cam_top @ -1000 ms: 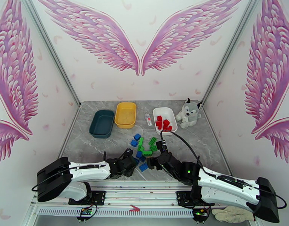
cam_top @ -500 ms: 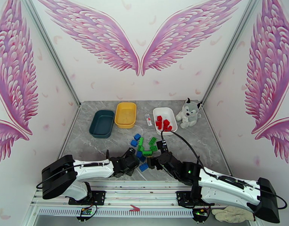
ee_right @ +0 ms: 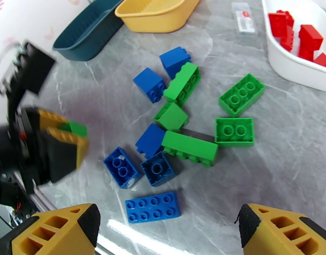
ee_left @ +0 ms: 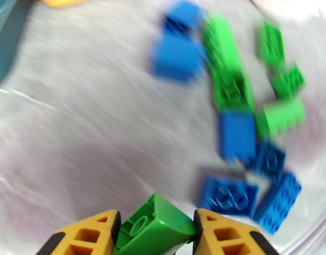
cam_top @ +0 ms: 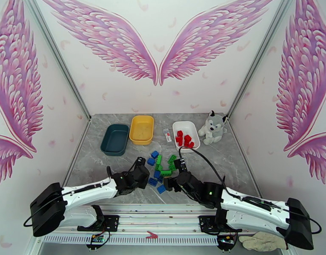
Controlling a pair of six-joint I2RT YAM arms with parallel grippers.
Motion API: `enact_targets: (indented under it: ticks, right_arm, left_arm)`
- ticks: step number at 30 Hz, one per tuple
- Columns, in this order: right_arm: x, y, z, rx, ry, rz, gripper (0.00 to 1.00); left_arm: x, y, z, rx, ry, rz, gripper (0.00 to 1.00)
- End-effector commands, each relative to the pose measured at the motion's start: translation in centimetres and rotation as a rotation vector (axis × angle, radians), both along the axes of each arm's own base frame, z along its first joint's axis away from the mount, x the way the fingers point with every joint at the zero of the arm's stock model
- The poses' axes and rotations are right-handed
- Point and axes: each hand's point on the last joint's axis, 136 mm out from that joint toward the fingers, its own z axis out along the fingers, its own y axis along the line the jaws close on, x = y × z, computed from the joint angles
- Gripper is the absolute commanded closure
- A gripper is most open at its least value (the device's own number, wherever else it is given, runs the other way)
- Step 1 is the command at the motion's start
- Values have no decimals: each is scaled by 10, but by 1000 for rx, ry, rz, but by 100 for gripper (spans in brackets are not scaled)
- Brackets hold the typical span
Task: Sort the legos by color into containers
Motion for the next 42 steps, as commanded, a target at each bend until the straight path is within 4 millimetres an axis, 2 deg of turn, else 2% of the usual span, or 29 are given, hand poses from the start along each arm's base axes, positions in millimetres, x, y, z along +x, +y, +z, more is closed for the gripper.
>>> enact_targets:
  ticks: [1,4,7,9,12,14,16,18,20,26,30,32,35,38,42]
  right_arm:
    - [-2,29,4,49,20,51,10]
    - [-2,47,1,37,33,78,11]
    - [-2,61,2,26,34,103,11]
    - [-2,67,2,20,34,112,11]
    - [-2,69,6,24,32,119,11]
    - [-1,67,10,26,22,115,11]
    - [-1,61,12,17,9,106,11]
    - [1,53,15,5,-7,85,10]
    - [2,45,17,-9,-22,68,8]
    - [5,16,21,-47,-68,5,4]
    - [10,-4,18,-81,-94,-53,2]
    - [13,-12,14,-98,-98,-80,2]
    - [20,-19,4,-125,-86,-108,2]
    - [28,-20,-12,-139,-46,-117,4]
    - [33,-6,-37,-134,23,-93,7]
  left_arm:
    - [39,23,47,-51,-134,96,58]
    - [74,61,73,-87,-190,212,57]
    - [108,99,87,-98,-207,314,58]
    - [129,122,91,-93,-204,373,58]
    - [162,152,83,-122,-176,450,60]
    - [180,163,73,-135,-144,476,57]
    - [193,163,63,-126,-105,463,47]
    - [198,158,59,-119,-97,451,34]
    - [194,153,61,-131,-112,444,30]
    - [162,133,98,-155,-224,396,26]
    - [129,104,126,-167,-290,313,24]
    - [112,87,129,-177,-306,261,22]
    - [85,65,116,-189,-299,203,22]
    - [60,44,89,-225,-271,153,22]
    - [32,28,54,-261,-239,132,22]
